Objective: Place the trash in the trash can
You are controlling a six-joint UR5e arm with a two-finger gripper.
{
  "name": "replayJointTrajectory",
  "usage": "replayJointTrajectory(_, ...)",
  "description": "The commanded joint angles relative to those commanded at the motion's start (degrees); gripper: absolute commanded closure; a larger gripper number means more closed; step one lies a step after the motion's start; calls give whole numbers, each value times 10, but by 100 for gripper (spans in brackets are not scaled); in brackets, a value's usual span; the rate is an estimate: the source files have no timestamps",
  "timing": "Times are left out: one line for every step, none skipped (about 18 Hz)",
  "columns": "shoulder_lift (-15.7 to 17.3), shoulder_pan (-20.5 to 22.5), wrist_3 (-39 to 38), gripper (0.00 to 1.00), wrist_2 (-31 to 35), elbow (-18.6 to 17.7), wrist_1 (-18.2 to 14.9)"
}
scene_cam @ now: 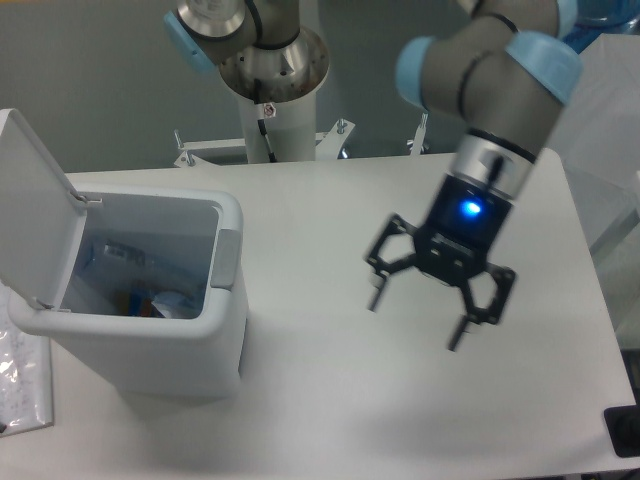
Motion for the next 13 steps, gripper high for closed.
replayJointTrajectory(-8, 4, 5, 0, 16, 11, -3)
replayJointTrajectory(-18, 6, 12, 0, 32, 19, -3)
replayJointTrajectory(-26, 8, 31, 0, 48, 25, -4)
replayJointTrajectory(-32, 8, 56, 0, 67, 28, -10)
replayJointTrajectory(-33, 8, 83, 0, 92, 30, -21)
replayJointTrajectory(-35, 8, 110, 0, 123, 36, -39)
replayJointTrajectory(-37, 6, 133, 0, 152, 44, -61)
replayJointTrajectory(-42, 4, 156, 0, 179, 55, -86)
replayJointTrajectory(-48, 2, 175, 0, 204, 67, -107)
replayJointTrajectory(-55, 0, 187, 0, 229, 76, -124)
replayJointTrajectory(-60, -4, 193, 0, 257, 85, -137)
replayJointTrajectory(-66, -10, 194, 0, 280, 92, -147)
replayJointTrajectory(-70, -14, 195, 0, 301, 97, -153)
